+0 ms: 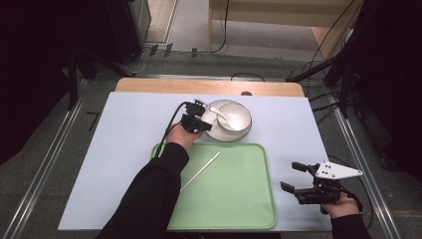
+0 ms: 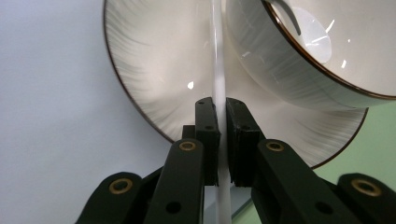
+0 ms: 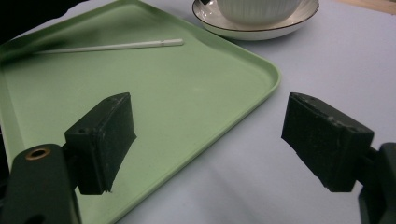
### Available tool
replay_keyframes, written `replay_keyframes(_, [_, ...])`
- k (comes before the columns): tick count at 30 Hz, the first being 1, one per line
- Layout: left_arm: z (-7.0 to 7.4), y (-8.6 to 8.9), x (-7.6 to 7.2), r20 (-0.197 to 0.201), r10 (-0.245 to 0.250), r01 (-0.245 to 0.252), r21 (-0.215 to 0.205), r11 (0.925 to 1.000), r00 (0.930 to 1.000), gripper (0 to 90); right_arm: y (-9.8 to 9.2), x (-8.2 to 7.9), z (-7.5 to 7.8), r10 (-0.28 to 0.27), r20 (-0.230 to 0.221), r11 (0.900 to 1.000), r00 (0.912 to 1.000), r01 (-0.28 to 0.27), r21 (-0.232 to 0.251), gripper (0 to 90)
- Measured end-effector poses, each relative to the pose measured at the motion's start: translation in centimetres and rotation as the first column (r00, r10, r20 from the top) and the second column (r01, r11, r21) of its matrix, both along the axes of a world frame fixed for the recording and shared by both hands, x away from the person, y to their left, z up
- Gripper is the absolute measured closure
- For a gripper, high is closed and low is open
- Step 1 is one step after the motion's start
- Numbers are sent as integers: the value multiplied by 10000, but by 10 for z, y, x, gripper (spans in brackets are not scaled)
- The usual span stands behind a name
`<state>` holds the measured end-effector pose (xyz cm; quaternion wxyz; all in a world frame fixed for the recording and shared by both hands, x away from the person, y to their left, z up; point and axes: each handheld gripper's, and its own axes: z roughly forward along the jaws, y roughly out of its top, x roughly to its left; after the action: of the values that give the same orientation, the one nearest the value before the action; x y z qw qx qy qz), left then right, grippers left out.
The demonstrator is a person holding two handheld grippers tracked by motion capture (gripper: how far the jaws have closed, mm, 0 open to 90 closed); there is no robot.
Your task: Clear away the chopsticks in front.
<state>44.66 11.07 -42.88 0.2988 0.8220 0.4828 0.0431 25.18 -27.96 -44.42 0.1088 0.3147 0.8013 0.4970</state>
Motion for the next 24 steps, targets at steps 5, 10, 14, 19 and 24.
replay_keyframes(5, [15,21,-2,30,266,-266,-152,9995,9996,850,0,-1,1,-37,17,10000,10000,37,6,176])
replay_keyframes(10, [29,47,-12,282,503,-493,-367,9981,9983,849,0,-1,1,33,63,10000,10000,-33,-6,176])
replay_keyframes(14, [38,65,-29,511,438,-413,-494,9979,9977,849,1,0,0,28,53,10000,10000,-28,-60,176])
replay_keyframes(19, [45,79,-56,723,152,-94,-809,9967,9973,849,2,0,0,38,34,9999,10000,-38,-106,176])
replay_keyframes(24, [48,91,-88,940,-50,158,-1149,9933,9956,849,2,-1,0,12,-9,9999,10000,-12,-127,176])
